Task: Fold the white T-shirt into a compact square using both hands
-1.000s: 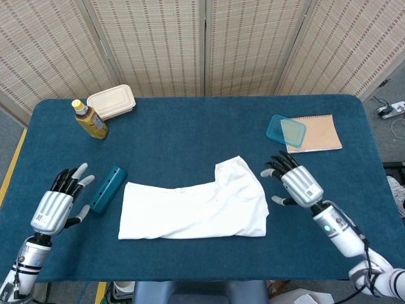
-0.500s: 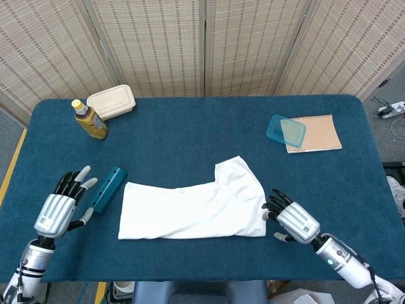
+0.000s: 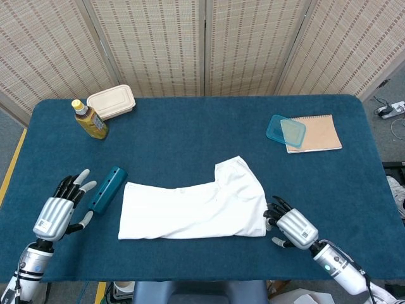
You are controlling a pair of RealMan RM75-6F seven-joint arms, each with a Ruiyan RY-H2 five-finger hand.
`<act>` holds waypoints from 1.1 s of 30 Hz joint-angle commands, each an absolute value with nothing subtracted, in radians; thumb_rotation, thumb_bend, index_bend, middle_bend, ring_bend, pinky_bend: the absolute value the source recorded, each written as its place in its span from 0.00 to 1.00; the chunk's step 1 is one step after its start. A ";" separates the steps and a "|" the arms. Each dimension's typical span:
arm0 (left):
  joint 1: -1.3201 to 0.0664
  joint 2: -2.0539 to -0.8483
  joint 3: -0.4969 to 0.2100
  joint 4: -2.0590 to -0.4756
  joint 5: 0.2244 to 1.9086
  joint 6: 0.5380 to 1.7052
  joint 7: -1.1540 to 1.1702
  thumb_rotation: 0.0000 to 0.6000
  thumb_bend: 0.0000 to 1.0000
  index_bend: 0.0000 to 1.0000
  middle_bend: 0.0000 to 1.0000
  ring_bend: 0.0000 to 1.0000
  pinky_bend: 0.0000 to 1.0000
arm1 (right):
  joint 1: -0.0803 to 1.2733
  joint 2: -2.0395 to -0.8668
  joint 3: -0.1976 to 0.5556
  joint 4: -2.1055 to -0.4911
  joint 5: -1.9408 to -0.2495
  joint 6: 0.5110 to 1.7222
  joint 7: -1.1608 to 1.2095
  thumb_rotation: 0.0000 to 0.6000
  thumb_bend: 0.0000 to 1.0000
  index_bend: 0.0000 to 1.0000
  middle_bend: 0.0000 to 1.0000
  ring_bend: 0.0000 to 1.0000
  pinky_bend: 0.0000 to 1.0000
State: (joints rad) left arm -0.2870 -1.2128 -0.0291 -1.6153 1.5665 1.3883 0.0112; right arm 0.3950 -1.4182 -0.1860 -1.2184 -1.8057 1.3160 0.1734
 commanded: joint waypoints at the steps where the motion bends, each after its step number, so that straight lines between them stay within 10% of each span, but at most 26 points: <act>1: -0.289 -1.214 -0.029 -1.615 1.567 1.384 0.008 1.00 0.37 0.20 0.00 0.00 0.00 | 0.382 -1.411 -0.188 -1.232 -1.777 1.296 0.184 1.00 0.24 0.50 0.31 0.16 0.04; 33: -0.285 -1.218 -0.023 -1.603 1.585 1.386 -0.026 1.00 0.37 0.20 0.00 0.00 0.00 | 0.343 -1.489 -0.149 -1.237 -1.751 1.287 0.054 1.00 0.29 0.50 0.29 0.09 0.00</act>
